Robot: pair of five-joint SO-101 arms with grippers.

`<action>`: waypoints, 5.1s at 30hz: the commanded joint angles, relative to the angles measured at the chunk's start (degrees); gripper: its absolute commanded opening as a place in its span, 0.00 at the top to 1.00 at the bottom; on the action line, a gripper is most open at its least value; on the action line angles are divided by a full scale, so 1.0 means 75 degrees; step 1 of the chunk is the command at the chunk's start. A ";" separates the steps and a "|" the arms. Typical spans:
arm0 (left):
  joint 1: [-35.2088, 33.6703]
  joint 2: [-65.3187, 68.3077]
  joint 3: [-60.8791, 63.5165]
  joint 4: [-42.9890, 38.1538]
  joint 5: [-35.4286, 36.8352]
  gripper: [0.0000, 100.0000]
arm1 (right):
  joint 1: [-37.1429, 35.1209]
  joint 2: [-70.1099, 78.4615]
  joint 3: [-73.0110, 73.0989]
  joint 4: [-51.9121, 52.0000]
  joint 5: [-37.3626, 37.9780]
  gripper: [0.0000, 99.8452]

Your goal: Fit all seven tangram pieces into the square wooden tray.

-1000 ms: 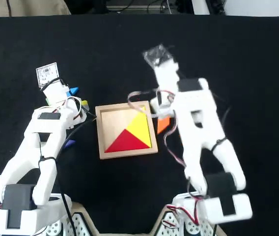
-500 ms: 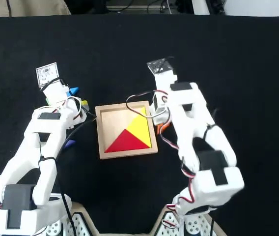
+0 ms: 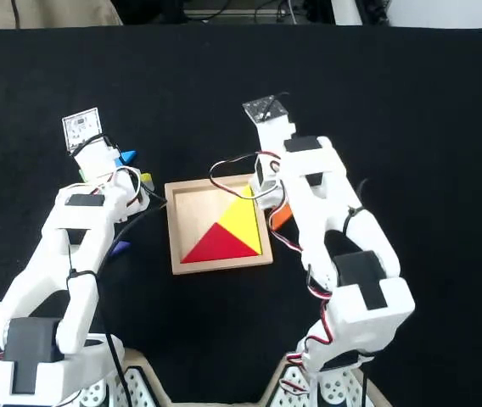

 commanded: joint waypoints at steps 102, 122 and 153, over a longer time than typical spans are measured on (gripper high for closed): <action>-0.1307 -0.0352 0.0170 0.0551 -0.0035 0.78 | 0.1641 -0.0557 -0.1389 0.0633 0.1536 0.94; -0.1201 -0.0305 0.0158 0.0539 -0.0035 0.78 | 0.2743 0.0311 -0.1741 -0.0164 0.3575 0.86; -0.1201 -0.0293 0.0158 0.0539 -0.0035 0.78 | 0.2321 -0.0193 -0.0815 0.0973 0.4818 0.98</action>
